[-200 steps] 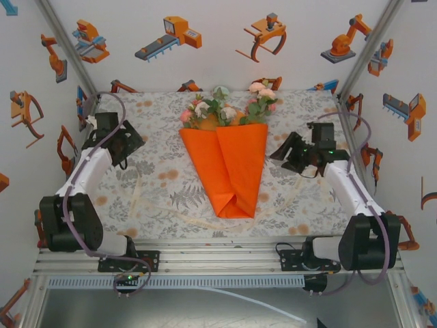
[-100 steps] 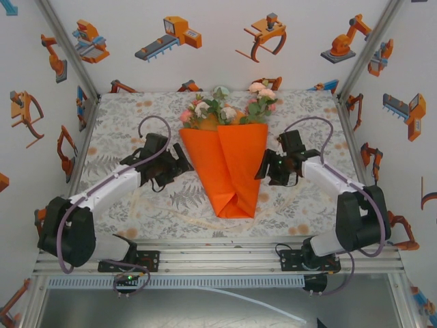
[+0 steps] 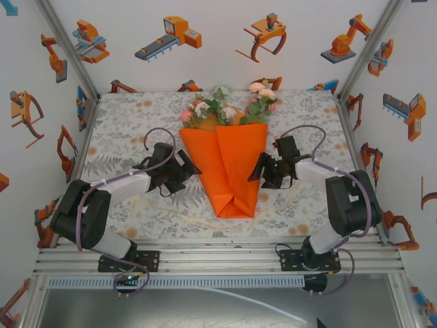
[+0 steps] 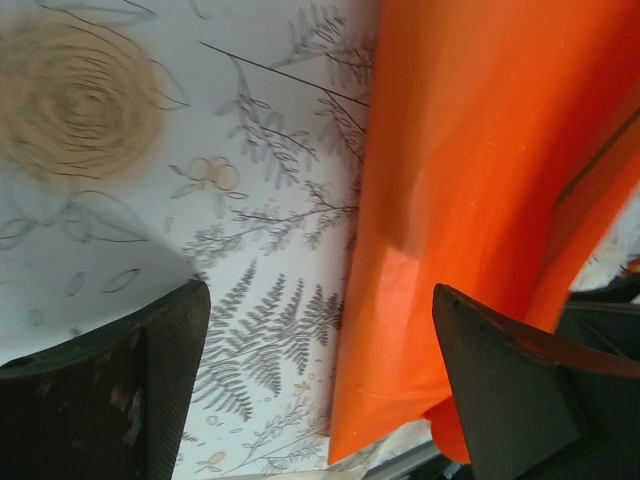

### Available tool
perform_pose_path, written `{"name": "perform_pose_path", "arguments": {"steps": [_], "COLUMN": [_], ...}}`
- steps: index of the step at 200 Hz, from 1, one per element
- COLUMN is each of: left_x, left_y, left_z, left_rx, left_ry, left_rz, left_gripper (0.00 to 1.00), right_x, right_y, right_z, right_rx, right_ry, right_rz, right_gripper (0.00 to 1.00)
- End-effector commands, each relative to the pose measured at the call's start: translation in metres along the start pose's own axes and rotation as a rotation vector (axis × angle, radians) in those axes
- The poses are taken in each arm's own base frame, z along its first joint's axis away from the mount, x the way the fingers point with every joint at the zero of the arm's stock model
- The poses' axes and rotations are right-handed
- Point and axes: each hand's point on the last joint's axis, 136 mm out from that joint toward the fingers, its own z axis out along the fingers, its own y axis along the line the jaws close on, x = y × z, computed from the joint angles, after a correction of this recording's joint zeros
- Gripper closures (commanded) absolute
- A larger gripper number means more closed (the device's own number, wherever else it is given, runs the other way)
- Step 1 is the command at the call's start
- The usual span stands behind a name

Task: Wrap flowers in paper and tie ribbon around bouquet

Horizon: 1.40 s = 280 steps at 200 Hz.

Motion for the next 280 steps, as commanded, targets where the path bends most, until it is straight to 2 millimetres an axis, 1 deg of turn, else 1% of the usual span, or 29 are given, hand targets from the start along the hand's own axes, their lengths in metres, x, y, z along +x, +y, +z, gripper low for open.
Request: {"name": "perform_pose_path", "arguments": {"steps": [1, 26, 42, 64, 77, 85, 98, 117, 130, 145, 162, 190, 204, 217, 240, 249, 265, 274, 280], "left_x": [0.009, 0.027, 0.032, 0.034, 0.033, 0.031, 0.028, 0.026, 0.031, 0.039, 0.051, 0.07, 0.073, 0.071, 0.073, 0.074, 0.071, 0.067, 0.064], "left_y": [-0.028, -0.031, -0.031, -0.033, -0.038, -0.042, -0.049, -0.059, -0.06, -0.051, -0.042, -0.027, -0.019, -0.013, -0.004, -0.001, 0.005, 0.004, 0.004], "left_z": [0.005, 0.016, 0.018, 0.016, 0.012, 0.007, -0.003, -0.017, -0.027, -0.034, -0.041, -0.05, -0.056, -0.06, -0.06, -0.057, -0.051, -0.049, -0.047], "left_rx": [0.105, 0.118, 0.118, 0.122, 0.138, 0.148, 0.163, 0.176, 0.186, 0.17, 0.164, 0.148, 0.122, 0.108, 0.085, 0.075, 0.048, 0.049, 0.05], "left_ry": [0.033, 0.078, 0.081, 0.087, 0.087, 0.081, 0.07, 0.072, 0.089, 0.105, 0.126, 0.143, 0.134, 0.117, 0.111, 0.115, 0.094, 0.072, 0.058], "left_rz": [-0.025, -0.041, -0.039, -0.033, -0.031, -0.03, -0.02, 0.003, 0.004, 0.001, -0.007, -0.018, -0.01, -0.01, -0.005, 0.0, 0.002, 0.003, 0.003], "left_gripper": [0.22, 0.38, 0.47, 0.57, 0.65, 0.69, 0.78, 0.91, 0.95, 0.96, 0.97, 0.97, 0.96, 0.96, 0.94, 0.92, 0.84, 0.77, 0.75], "right_x": [0.014, 0.021, 0.022, 0.026, 0.025, 0.024, 0.021, 0.02, 0.024, 0.034, 0.048, 0.068, 0.075, 0.081, 0.088, 0.089, 0.09, 0.089, 0.088], "right_y": [0.004, 0.007, 0.011, 0.019, 0.025, 0.031, 0.04, 0.05, 0.052, 0.052, 0.05, 0.04, 0.033, 0.026, 0.018, 0.014, 0.008, 0.006, 0.005], "right_z": [0.011, 0.014, 0.013, 0.012, 0.009, 0.005, -0.002, -0.013, -0.019, -0.023, -0.023, -0.023, -0.024, -0.025, -0.021, -0.019, -0.014, -0.012, -0.01], "right_rx": [-0.045, -0.069, -0.083, -0.097, -0.12, -0.142, -0.17, -0.187, -0.187, -0.185, -0.173, -0.137, -0.116, -0.101, -0.095, -0.08, -0.054, -0.047, -0.044], "right_ry": [0.036, 0.053, 0.05, 0.063, 0.06, 0.05, 0.038, 0.023, 0.029, 0.041, 0.061, 0.074, 0.076, 0.078, 0.072, 0.076, 0.075, 0.068, 0.062], "right_rz": [0.019, 0.035, 0.039, 0.027, 0.03, 0.032, 0.031, 0.018, 0.011, 0.0, -0.008, -0.01, -0.008, 0.003, 0.023, 0.027, 0.027, 0.024, 0.024], "right_gripper": [0.38, 0.42, 0.52, 0.59, 0.66, 0.72, 0.79, 0.87, 0.91, 0.92, 0.92, 0.92, 0.92, 0.92, 0.92, 0.91, 0.89, 0.84, 0.78]}}
